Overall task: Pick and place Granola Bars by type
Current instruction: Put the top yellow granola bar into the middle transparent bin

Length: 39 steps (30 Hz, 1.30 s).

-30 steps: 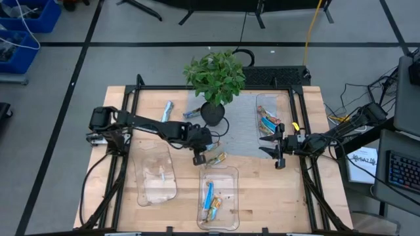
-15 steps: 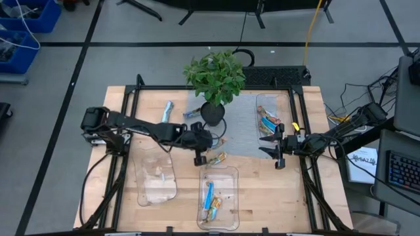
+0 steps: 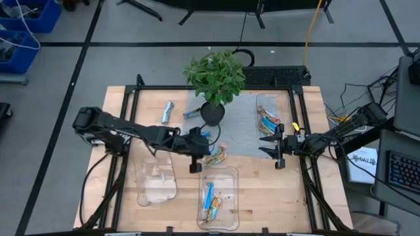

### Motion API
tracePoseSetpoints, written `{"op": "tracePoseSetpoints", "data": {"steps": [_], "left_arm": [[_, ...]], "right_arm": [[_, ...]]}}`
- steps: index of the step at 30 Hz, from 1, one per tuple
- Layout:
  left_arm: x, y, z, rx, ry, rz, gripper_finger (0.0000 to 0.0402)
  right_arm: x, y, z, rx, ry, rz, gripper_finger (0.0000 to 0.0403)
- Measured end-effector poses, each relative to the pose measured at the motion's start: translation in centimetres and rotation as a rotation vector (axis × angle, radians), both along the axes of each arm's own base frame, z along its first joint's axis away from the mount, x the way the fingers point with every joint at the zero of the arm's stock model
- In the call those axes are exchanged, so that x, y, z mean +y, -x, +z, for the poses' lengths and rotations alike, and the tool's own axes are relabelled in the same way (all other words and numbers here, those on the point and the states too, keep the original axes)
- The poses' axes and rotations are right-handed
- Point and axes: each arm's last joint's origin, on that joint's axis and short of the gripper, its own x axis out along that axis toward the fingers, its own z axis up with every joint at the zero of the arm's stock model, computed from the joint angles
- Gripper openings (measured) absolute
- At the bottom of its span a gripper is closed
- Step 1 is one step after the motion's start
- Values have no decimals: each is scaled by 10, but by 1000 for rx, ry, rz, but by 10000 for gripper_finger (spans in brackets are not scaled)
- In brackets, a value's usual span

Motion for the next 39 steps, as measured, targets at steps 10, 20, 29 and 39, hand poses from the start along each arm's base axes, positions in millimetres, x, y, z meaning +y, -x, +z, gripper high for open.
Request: {"op": "tracePoseSetpoints", "data": {"steps": [10,20,29,39], "left_arm": [[-21,23,30,-104,-89,25,1],[-11,58,9,-204,-96,46,1],[24,111,-11,-480,60,98,1],[31,134,-3,-661,293,39,4]], "right_arm": [[0,0,0,0,0,0,167],[0,0,0,0,-1,1,167],[0,0,0,-1,-7,1,167],[0,0,0,2,-5,0,167]]}}
